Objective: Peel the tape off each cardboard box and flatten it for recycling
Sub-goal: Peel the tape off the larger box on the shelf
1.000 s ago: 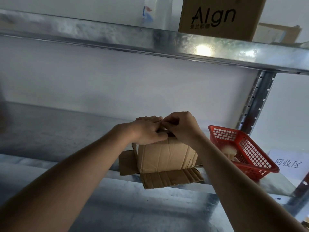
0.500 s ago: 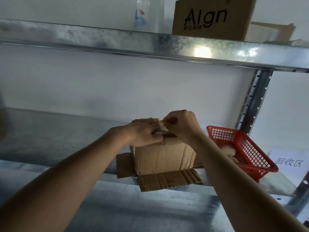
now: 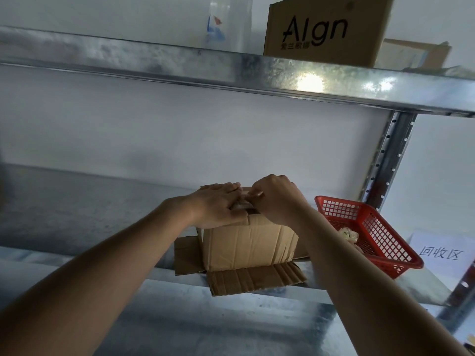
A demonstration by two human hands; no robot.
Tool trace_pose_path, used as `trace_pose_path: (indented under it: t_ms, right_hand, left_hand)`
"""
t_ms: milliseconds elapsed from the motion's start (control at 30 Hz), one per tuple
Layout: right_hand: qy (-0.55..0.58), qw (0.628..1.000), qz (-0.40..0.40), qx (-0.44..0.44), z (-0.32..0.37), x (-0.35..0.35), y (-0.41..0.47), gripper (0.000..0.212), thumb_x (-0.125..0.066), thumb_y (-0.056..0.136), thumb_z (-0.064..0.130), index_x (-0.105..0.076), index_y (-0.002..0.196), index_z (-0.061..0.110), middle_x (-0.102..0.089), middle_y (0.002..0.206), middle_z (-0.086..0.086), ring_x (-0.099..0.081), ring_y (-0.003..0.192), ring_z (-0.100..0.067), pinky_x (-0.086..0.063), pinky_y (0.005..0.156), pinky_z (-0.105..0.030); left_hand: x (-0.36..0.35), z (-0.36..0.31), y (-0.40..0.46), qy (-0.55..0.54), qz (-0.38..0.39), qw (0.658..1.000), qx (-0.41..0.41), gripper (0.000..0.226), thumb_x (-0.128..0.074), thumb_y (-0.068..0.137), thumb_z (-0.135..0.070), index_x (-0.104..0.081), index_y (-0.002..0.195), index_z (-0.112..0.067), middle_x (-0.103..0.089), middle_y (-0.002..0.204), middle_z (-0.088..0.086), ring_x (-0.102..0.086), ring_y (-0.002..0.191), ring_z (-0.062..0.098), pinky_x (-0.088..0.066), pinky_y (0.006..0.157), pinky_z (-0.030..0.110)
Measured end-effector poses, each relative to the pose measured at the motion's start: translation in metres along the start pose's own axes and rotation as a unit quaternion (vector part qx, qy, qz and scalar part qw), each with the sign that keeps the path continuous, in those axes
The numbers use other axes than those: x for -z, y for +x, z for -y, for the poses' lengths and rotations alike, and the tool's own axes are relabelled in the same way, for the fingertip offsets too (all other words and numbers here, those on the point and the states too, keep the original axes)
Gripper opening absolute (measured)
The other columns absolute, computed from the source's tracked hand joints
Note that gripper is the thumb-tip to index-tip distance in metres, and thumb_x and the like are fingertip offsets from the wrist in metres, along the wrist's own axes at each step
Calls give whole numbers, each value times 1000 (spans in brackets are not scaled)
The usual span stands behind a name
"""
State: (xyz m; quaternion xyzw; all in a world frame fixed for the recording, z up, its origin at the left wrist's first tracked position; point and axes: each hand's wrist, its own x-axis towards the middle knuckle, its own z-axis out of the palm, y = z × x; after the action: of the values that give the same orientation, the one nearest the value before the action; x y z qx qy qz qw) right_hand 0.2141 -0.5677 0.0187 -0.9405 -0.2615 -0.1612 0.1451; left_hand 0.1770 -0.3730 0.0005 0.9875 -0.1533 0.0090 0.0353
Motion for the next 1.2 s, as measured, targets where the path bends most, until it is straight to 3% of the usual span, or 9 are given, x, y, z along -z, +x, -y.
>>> trace_pose_path:
  t_ms: [167,400,567,633,800,1000,1067,1200]
  right_hand:
    - [76,990,-102,-53,-17,9,-5,15,-72,95,22,-80,95,9,-77,95,-3,-70,78,-16,-63,73,-37]
    - [101,989,-95,51,-16,10,-10,6,-82,88,12,-83,93,11,-78,92,0,-72,83,-13,-57,76,-22]
    - [72,996,-4,56,-20,9,-8,20,-63,102,13,-81,107,17,-77,103,-2,-69,93,-17,-59,83,-37]
    - [70,996,11,60,-20,10,-8,23,-61,102,9,-80,107,21,-76,103,1,-69,94,-16,-60,81,-37]
    - [135,988,-62,37,-15,4,-12,14,-75,93,13,-81,101,23,-78,93,7,-72,84,-4,-59,76,-22]
    - [187,961,-189,-75,-32,16,-16,16,-85,80,12,-82,92,22,-78,82,10,-73,75,-1,-58,67,-16]
    - [166,965,-186,-86,-39,19,-18,21,-83,82,10,-81,100,21,-79,83,8,-73,74,-5,-60,67,-22]
    - [115,986,-119,-9,-35,15,-18,20,-86,83,13,-82,103,18,-79,94,3,-73,82,-9,-60,75,-25]
  left_hand:
    - [2,1,1,2,9,1000,6,93,-16,86,-77,-7,166,-30,3,174,-8,1,159,15,-6,128,45]
    - [0,3,1,-11,3,1000,-6,93,-9,76,-85,-9,162,-50,0,173,-13,3,159,14,-5,128,47]
    - [-2,2,2,1,7,1000,-2,95,-9,77,-85,-6,163,-45,2,174,-11,4,159,15,-5,128,46]
    - [-2,3,3,3,4,1000,-1,92,-11,80,-84,-6,164,-44,2,174,-10,3,159,16,-5,127,46]
    - [-1,1,1,-10,-3,1000,-5,97,-9,74,-85,-10,163,-46,-3,174,-8,0,159,15,-7,128,46]
    - [1,0,0,-6,5,1000,0,84,-16,87,-77,-9,164,-43,0,174,-11,0,159,16,-7,127,47]
    - [1,-1,0,-6,9,1000,2,86,-15,86,-77,-8,164,-42,2,173,-11,1,159,16,-5,127,45]
    - [2,-1,2,-4,15,1000,1,92,-11,80,-83,-8,163,-45,2,173,-12,1,159,16,-5,128,45]
